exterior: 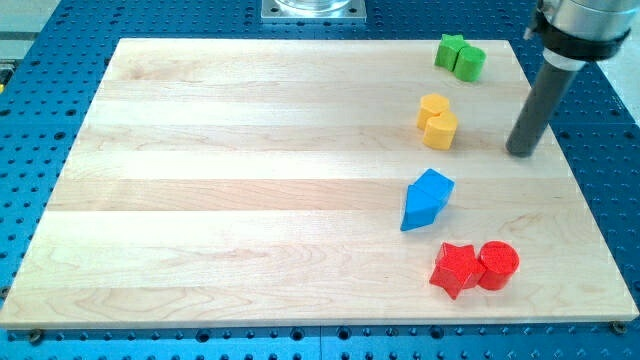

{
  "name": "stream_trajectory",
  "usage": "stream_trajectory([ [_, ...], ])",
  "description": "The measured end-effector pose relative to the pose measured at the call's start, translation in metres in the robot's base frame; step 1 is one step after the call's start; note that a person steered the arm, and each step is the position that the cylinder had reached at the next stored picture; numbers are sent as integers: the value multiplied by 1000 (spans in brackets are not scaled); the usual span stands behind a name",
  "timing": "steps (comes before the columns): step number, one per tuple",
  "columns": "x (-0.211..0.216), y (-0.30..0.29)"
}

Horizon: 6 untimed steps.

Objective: Slightly move the hexagon to the top left of the heart

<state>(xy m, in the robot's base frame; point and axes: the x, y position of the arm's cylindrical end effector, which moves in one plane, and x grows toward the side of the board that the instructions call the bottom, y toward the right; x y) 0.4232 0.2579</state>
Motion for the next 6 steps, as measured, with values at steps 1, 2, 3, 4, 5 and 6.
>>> stream_trajectory([
  [1,0,1],
  [2,0,-40],
  [3,-23,-78],
  [4,-52,-83],
  [5,-64,-81],
  [6,-80,-72],
])
